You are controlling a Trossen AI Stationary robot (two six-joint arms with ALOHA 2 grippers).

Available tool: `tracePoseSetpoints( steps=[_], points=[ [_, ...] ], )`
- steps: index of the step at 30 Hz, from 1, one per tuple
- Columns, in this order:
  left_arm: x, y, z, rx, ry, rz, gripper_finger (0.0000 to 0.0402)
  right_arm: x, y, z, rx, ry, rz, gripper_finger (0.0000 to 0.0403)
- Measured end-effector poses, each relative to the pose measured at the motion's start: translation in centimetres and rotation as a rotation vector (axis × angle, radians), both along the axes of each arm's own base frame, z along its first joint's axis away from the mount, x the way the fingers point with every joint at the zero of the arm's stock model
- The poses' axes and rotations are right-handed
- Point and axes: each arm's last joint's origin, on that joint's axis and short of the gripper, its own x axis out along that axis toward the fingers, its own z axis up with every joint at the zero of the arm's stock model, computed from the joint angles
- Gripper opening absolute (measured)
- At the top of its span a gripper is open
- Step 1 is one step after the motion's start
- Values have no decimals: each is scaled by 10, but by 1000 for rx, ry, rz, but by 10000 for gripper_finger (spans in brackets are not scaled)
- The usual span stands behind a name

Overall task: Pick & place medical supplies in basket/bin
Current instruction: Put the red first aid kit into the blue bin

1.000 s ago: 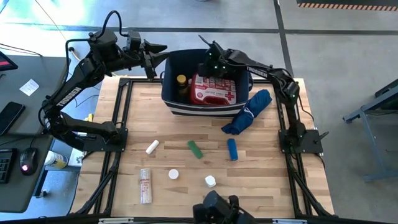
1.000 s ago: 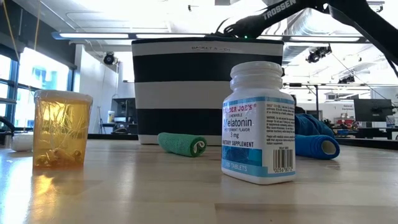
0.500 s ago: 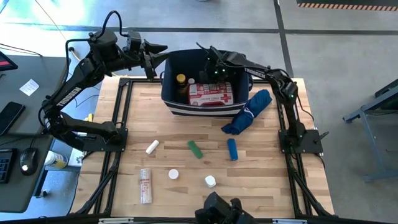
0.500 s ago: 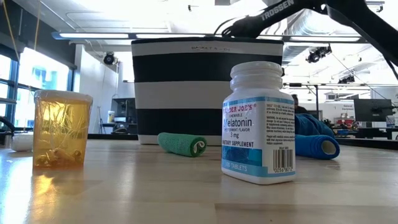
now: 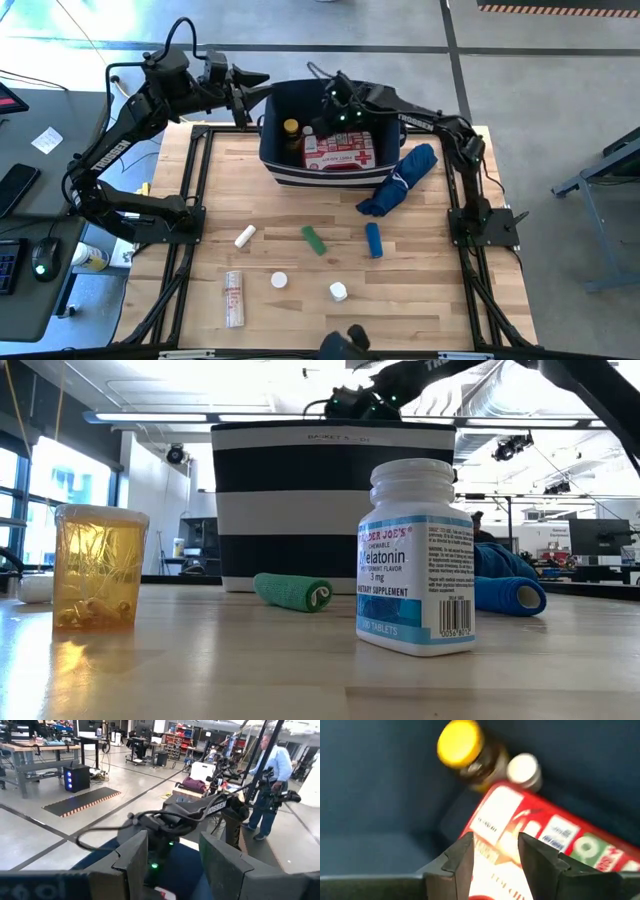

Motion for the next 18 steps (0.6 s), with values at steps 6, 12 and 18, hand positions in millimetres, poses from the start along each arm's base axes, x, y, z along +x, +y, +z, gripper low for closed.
tracePoseSetpoints(
  steps=[6,12,18],
  points=[
    [-2,2,-8,-35,80,79,209,18,22,4,-130,-31,156,145],
    [-3,4,-9,-38,82,166,209,38,23,-6,-209,-92,161,137],
    [-3,4,-9,-62,69,185,209,41,15,-16,-177,-102,126,111]
  ],
)
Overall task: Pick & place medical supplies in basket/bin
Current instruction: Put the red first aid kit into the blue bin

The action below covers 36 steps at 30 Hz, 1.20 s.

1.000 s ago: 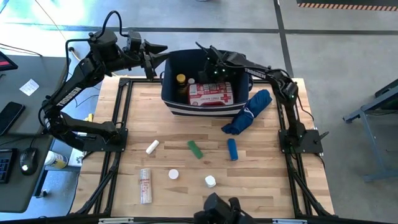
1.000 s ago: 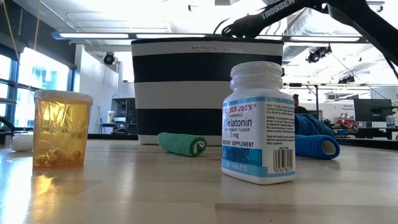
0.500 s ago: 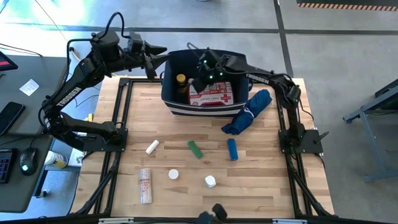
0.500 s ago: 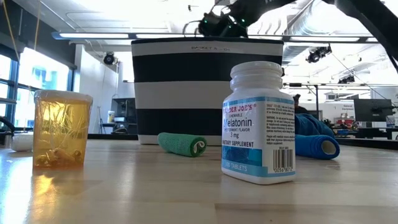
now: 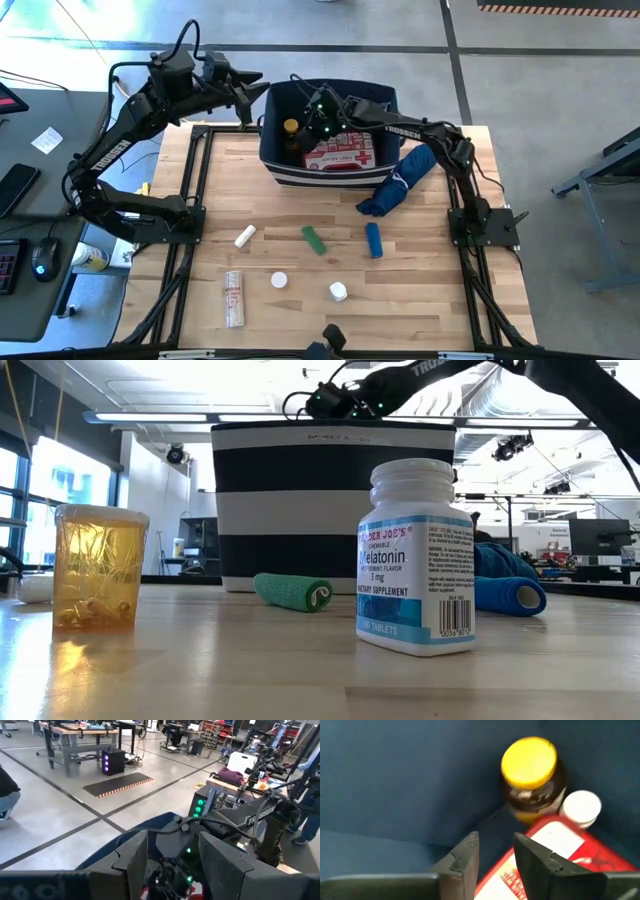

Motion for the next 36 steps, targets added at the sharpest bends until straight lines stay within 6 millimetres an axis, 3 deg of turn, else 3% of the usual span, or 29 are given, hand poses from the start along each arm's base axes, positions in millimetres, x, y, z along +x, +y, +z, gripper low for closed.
tracePoseSetpoints(
  steps=[8,14,21,29,32,36],
  points=[
    [2,3,-8,-49,50,40,209,-9,-1,3,-5,45,41,70],
    [20,14,-23,-100,134,21,161,-41,15,64,-103,0,46,34],
    [54,34,-48,-121,243,-83,27,-103,44,134,-234,17,-25,4],
    [98,48,-98,-75,555,-151,42,-157,73,182,-294,-41,-66,6],
    [111,46,-118,-96,670,-188,21,-171,84,191,-293,-56,-64,5],
    [125,44,-133,-108,728,-203,23,-179,93,195,-289,-40,-49,1]
  ],
)
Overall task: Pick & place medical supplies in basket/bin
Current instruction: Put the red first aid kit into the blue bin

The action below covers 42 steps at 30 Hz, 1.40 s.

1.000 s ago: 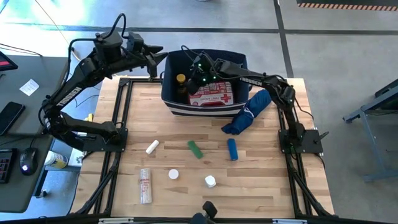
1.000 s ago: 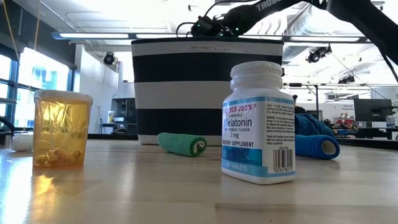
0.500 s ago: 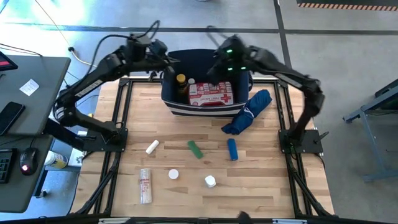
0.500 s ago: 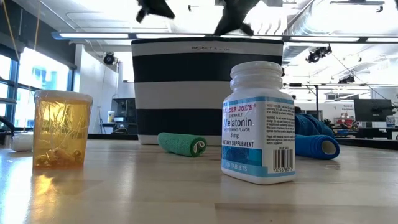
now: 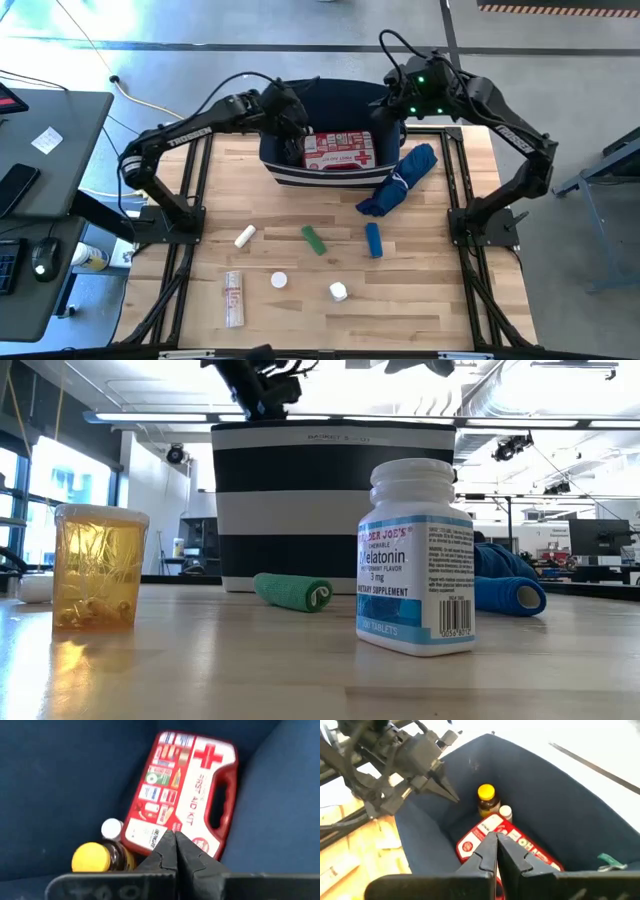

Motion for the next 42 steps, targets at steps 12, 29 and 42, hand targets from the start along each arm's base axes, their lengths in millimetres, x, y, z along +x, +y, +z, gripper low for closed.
tracePoseSetpoints(
  steps=[12,29,42],
  points=[
    [36,11,34,39,146,-32,22,5,17,-3,11,41,84,2],
    [68,57,-54,-179,639,-236,22,14,50,-5,3,72,170,1],
    [85,69,-105,-209,781,-238,22,15,53,-5,27,61,150,2]
  ],
)
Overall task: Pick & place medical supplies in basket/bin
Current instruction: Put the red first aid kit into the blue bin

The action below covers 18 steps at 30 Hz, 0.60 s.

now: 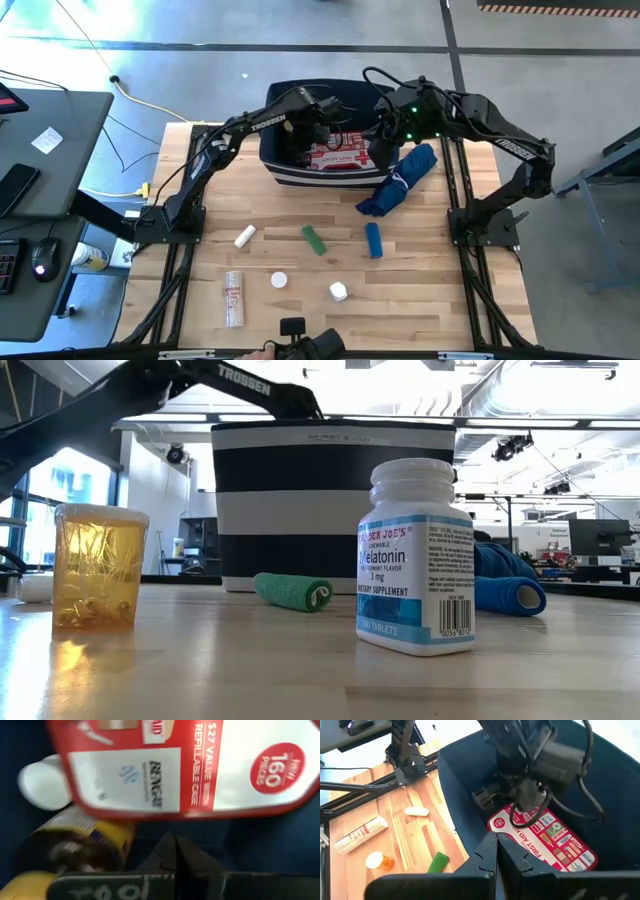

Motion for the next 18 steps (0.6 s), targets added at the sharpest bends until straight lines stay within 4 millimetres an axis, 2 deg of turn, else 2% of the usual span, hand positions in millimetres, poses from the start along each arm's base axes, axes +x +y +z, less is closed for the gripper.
tracePoseSetpoints(
  steps=[7,13,18],
  points=[
    [4,3,-20,-32,53,-5,35,0,0,0,10,-3,-4,1],
    [9,6,-21,16,16,-17,22,0,0,0,7,-2,-2,4],
    [12,9,-21,58,-7,1,31,0,-1,0,-4,1,-12,2]
  ],
)
